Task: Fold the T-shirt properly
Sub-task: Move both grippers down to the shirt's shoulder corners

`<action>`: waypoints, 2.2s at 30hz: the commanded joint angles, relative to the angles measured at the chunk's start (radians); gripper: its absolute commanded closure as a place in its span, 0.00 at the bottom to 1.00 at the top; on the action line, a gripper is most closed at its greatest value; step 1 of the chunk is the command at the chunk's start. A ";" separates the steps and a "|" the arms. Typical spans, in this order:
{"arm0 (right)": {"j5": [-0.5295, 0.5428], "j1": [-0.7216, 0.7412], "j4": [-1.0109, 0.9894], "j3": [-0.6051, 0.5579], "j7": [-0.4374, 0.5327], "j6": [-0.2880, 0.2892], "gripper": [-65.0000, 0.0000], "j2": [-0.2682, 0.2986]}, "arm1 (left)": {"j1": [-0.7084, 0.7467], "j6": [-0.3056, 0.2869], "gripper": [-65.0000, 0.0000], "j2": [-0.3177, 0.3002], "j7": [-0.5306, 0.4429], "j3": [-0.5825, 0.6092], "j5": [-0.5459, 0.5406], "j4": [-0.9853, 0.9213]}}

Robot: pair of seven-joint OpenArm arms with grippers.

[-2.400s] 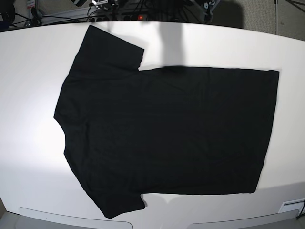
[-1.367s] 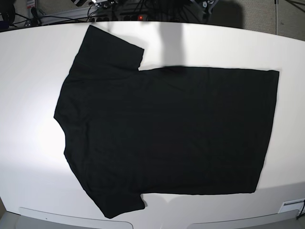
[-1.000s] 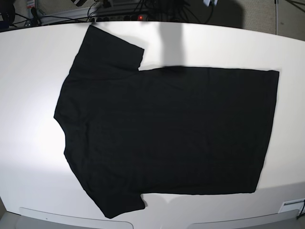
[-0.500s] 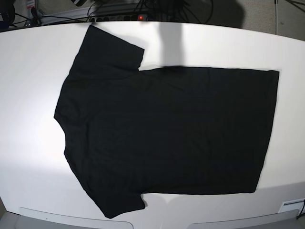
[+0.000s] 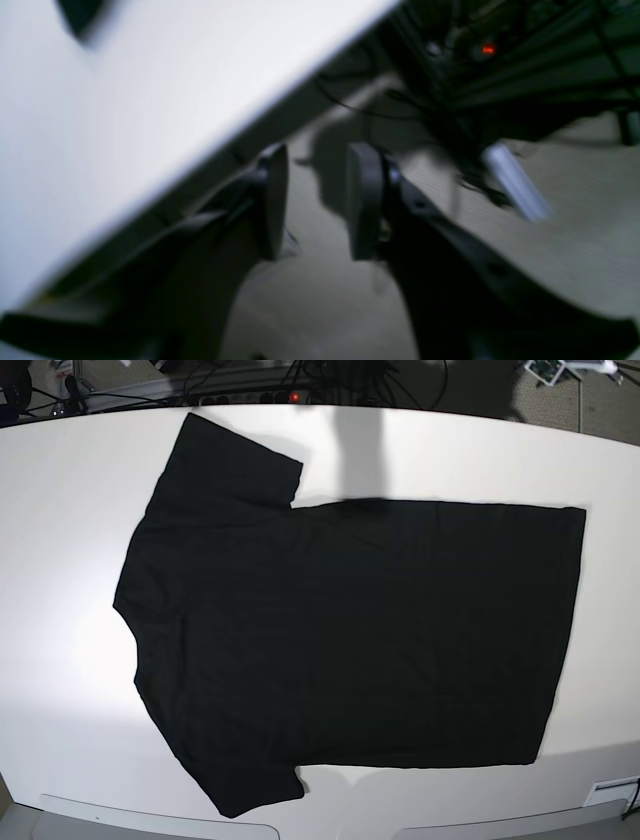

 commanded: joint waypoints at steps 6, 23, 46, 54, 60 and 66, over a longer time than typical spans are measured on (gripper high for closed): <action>0.019 -0.016 0.099 0.149 0.003 -0.021 0.72 0.005 | -0.090 0.009 0.58 -0.155 -0.097 -0.005 0.001 0.019; 0.035 0.151 0.101 0.182 0.002 -0.011 0.72 0.004 | -0.417 0.009 0.58 -0.553 -0.322 0.214 0.280 -0.328; 0.035 0.182 0.101 0.182 0.025 -0.011 0.72 0.002 | -0.766 0.009 0.63 -0.550 -0.211 0.480 0.308 -0.729; 0.035 0.183 0.101 0.182 0.028 -0.011 0.72 0.002 | -0.766 0.009 0.63 -0.539 -0.208 0.482 0.307 -0.729; 0.034 0.183 0.101 0.182 0.034 -0.011 0.72 0.002 | -0.766 0.009 0.91 -0.539 -0.205 0.482 0.261 -0.729; 0.032 0.183 0.101 0.182 0.066 -0.005 0.72 0.002 | -0.766 0.009 1.00 -0.539 -0.082 0.482 0.167 -0.729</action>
